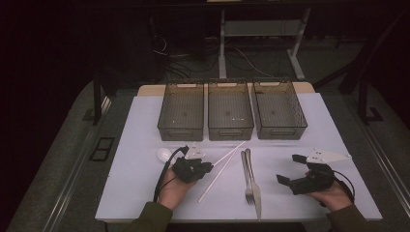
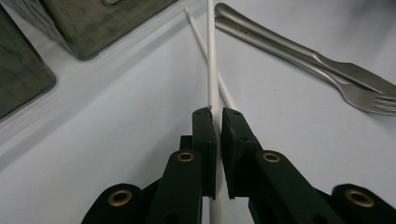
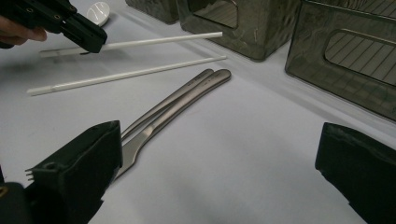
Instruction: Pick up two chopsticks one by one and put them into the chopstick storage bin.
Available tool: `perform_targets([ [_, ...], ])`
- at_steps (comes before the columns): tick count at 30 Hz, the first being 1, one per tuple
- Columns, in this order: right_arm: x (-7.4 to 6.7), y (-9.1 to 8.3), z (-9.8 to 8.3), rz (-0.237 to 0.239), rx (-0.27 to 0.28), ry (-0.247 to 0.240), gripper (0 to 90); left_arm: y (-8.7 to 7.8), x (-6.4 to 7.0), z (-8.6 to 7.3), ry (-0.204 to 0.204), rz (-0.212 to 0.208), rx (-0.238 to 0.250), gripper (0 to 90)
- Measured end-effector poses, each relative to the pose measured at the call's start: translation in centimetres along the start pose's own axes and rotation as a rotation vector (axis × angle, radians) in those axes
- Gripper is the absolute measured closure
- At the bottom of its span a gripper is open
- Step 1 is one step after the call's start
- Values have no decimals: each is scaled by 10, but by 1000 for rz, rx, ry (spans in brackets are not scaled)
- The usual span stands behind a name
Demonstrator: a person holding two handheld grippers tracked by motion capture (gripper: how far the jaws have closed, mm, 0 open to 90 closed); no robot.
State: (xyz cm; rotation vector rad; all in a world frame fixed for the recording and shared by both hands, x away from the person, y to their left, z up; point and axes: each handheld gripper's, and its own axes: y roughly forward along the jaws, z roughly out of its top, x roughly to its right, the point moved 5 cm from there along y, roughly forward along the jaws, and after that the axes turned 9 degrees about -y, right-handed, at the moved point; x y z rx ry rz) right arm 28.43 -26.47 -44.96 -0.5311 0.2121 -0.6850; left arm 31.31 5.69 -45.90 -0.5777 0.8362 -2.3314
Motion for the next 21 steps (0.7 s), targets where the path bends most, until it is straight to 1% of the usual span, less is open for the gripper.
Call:
perform_targets([
  [2, 0, 0, 0, 4, 6, 7, 7, -4, -2, 1, 3, -12, 3, 837],
  [4, 0, 1, 0, 4, 11, 5, 7, -8, -4, 3, -5, -24, 14, 837],
  [7, -1, 3, -2, 10, 26, 21, 7, -13, -6, 5, -14, -41, 25, 837],
  [10, -1, 6, -5, 10, 20, 7, 7, -16, -6, 5, -17, -58, 27, 837],
  [14, 0, 7, -7, 11, 22, 4, 7, -18, -5, 6, 1, -75, 13, 836],
  [17, 1, 7, -7, 7, 20, 8, 7, -21, -4, 8, 9, -84, 14, 837],
  [20, 1, 7, -6, 0, 25, 7, 8, -23, -4, 9, 12, -88, 16, 837],
  [21, 1, 7, -6, 0, 25, 7, 8, -24, -4, 10, 22, -86, 13, 837],
])
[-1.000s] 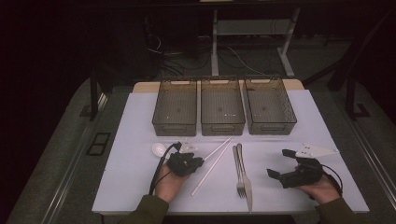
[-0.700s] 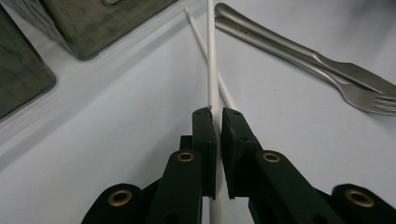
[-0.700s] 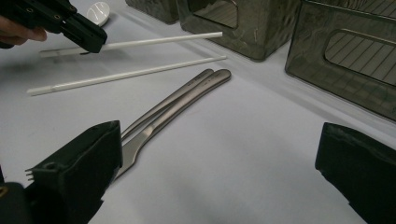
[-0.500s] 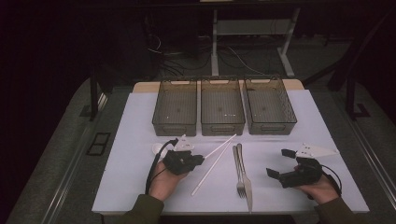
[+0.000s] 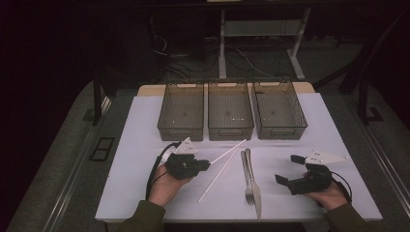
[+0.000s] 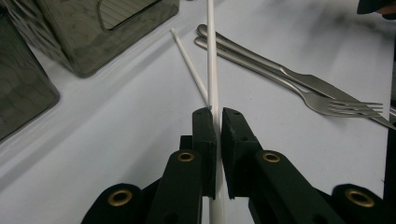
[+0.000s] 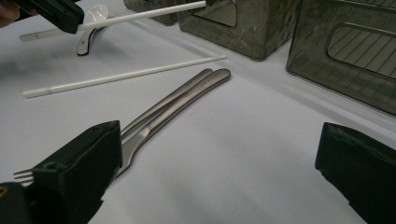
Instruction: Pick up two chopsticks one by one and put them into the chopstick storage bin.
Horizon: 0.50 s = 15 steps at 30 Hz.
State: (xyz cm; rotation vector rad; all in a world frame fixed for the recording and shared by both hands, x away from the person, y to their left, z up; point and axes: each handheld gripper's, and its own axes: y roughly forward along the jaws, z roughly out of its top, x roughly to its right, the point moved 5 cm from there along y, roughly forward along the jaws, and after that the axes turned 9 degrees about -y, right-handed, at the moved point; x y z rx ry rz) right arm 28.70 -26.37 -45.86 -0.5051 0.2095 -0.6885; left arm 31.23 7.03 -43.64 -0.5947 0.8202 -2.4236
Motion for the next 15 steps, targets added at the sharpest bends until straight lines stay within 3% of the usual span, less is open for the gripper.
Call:
perform_targets([
  [15, 0, -1, 1, -5, 7, 4, 7, -16, -3, 16, 4, -23, 51, 836],
])
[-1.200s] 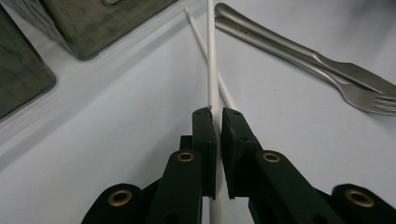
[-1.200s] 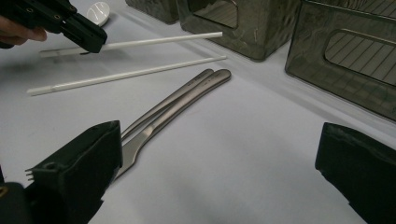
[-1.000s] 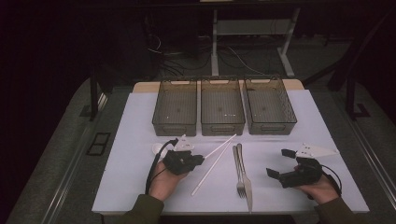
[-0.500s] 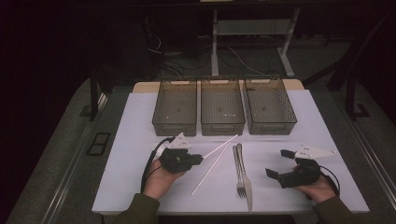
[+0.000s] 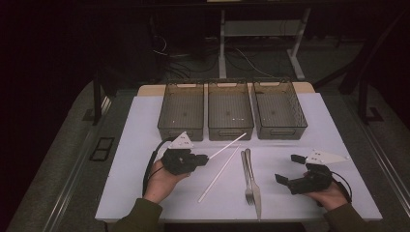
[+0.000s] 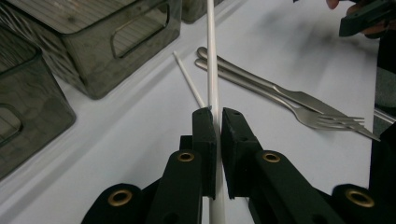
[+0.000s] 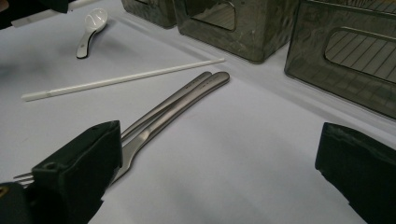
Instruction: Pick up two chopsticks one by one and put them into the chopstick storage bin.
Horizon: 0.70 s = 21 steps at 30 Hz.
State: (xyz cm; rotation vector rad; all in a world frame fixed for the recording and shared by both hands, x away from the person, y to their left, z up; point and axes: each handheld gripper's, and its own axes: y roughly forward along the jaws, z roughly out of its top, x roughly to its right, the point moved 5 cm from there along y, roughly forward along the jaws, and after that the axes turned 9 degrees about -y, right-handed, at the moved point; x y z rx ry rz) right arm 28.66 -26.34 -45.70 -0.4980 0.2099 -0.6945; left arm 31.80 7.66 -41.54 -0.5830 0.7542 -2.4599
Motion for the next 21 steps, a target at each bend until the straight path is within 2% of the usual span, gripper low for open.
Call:
perform_targets([
  [10, 2, -1, 1, -5, 14, 14, 7, -9, -9, 17, -11, 5, 45, 836],
  [21, 2, -2, 1, -10, 16, 15, 7, -15, -25, 34, -28, 21, 79, 836],
])
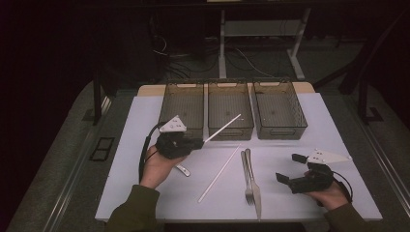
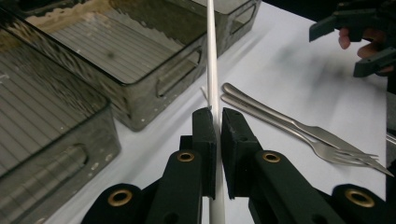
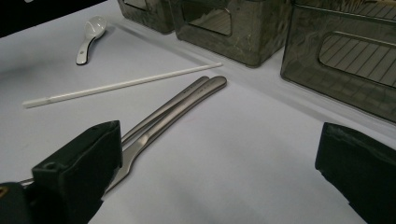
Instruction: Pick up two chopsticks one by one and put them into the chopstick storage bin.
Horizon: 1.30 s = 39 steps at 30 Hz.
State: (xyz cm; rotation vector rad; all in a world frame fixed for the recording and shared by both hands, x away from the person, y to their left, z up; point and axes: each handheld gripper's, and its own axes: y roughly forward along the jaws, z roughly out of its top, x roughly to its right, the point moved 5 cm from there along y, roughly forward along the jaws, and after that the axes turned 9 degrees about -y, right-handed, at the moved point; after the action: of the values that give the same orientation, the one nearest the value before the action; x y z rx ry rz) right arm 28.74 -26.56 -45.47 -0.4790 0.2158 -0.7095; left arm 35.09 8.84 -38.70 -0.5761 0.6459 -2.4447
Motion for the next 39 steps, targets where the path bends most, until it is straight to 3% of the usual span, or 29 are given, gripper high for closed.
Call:
perform_targets([
  [14, 1, 0, 0, -6, 0, 8, 7, 0, -23, 25, -21, 44, 43, 835],
  [28, 2, -1, 1, -9, 8, 14, 7, 9, -46, 51, -17, 104, 39, 836],
  [39, 2, -2, 1, -12, 17, 20, 8, 16, -86, 64, -64, 171, 48, 836],
])
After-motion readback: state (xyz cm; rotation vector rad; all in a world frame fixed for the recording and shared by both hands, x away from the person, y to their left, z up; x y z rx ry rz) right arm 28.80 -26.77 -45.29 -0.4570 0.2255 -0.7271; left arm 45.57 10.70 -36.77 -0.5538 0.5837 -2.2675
